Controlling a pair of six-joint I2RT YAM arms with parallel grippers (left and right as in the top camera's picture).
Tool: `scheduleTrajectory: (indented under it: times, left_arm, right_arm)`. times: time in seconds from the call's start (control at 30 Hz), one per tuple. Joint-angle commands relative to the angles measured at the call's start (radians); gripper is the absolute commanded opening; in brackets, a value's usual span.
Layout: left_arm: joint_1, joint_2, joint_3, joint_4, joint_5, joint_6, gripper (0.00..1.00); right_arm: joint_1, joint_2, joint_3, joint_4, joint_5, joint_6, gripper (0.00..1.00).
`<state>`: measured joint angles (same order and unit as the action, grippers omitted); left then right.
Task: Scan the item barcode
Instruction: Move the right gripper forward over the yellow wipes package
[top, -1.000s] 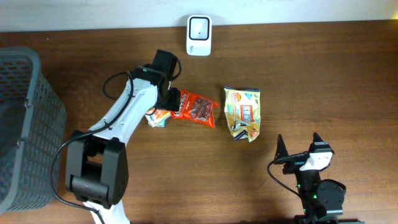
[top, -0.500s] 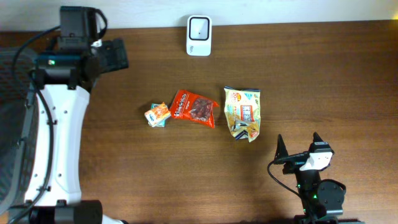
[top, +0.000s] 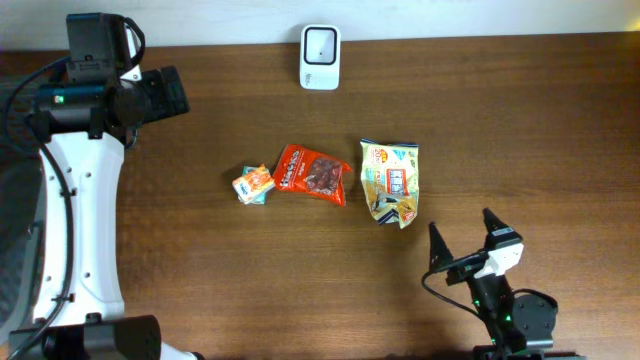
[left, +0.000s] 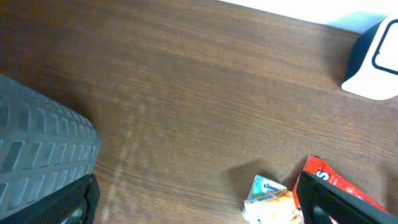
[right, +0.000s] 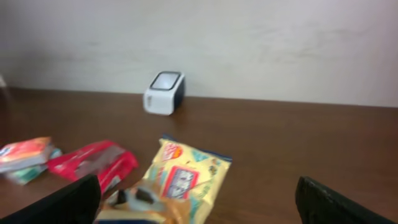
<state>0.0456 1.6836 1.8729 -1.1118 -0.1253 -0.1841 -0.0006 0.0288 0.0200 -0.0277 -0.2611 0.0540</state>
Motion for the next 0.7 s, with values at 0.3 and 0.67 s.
scheduleTrajectory:
  times: [0.3, 0.67]
  left_arm:
    - [0.002, 0.005, -0.008, -0.002, 0.014, 0.006, 0.99]
    - [0.002, 0.005, -0.008, -0.004, 0.014, 0.006, 0.99]
  right_arm:
    - [-0.006, 0.838, 0.869, -0.528, -0.201, 0.002, 0.99]
    - [0.013, 1.481, 1.292, -0.905, -0.251, 0.041, 0.75]
